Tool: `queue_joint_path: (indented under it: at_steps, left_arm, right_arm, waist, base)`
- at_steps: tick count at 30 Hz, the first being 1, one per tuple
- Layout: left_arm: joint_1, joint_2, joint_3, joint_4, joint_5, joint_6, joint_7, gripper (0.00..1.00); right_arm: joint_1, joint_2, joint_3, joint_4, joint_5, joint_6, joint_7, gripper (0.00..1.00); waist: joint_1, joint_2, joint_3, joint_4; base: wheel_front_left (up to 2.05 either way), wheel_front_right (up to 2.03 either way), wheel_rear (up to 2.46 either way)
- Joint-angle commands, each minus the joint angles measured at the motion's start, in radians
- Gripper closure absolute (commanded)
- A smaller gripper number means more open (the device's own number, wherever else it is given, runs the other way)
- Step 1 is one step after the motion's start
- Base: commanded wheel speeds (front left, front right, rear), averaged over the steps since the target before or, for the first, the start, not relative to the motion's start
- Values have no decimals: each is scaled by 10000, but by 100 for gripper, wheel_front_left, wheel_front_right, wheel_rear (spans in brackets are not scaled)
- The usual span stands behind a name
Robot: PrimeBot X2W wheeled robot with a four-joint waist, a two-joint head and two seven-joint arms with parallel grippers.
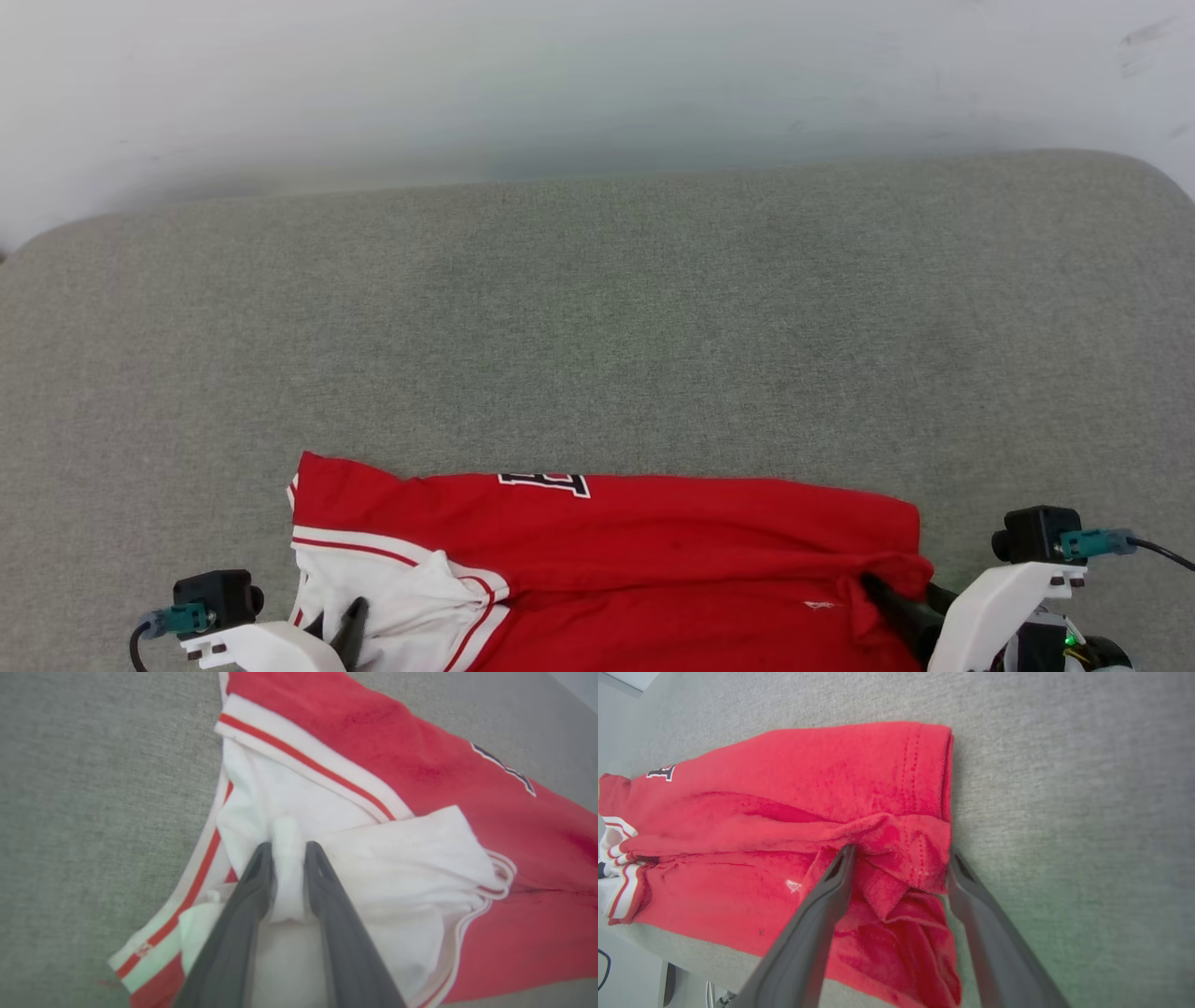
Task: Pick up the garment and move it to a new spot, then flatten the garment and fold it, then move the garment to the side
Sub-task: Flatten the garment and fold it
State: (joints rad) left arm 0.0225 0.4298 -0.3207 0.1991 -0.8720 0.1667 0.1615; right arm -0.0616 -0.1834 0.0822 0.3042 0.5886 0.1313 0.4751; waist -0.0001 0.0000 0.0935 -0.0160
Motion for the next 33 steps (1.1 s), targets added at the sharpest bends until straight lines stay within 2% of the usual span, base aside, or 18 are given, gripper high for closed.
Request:
queue_joint_path:
  at_steps: [1,5,6,8,9,18,23,33]
  left_arm:
    - [83,-73,-44,38,131,-115,-274,0]
    - [-187,-243,26,-203,602,-118,-1357,0]
    - [-377,-412,-98,-676,1345,75,-2434,0]
    - [-476,-512,-223,-925,1716,199,-2857,0]
    - [-563,-635,-442,-1271,2323,418,-3440,0]
    - [-328,-742,-892,-2186,3441,987,-3952,0]
    - [-276,-710,-987,-2639,3866,1217,-4054,0]
    - [-447,-974,-1019,-2753,4080,1360,-4169,0]
  right_arm:
    - [311,104,-88,-180,-94,-11,-171,0]
    - [534,351,-447,-885,-407,-8,-670,0]
    - [573,504,-948,-1529,-657,-8,-750,0]
    - [528,500,-1126,-1711,-833,-8,-536,0]
    - [406,431,-1417,-1892,-1138,-8,-264,0]
    - [722,308,-1420,-1853,-1644,-8,1159,0]
    - [602,455,-1221,-1770,-1767,-8,1489,0]
    - [394,803,-686,-438,-1752,-8,2210,0]
  waist:
    - [1,0,-61,-48]
    - [1,0,-184,-102]
    - [1,0,-317,-167]
    - [1,0,-367,-197]
    - [1,0,-444,-199]
    - [1,0,-511,-13]
    - [1,0,-237,167]
    - [1,0,317,620]
  base:
    - [0,0,0]
    - [0,0,0]
    - [0,0,0]
    - [0,0,0]
    - [0,0,0]
    - [0,0,0]
    - [0,0,0]
    - [0,0,0]
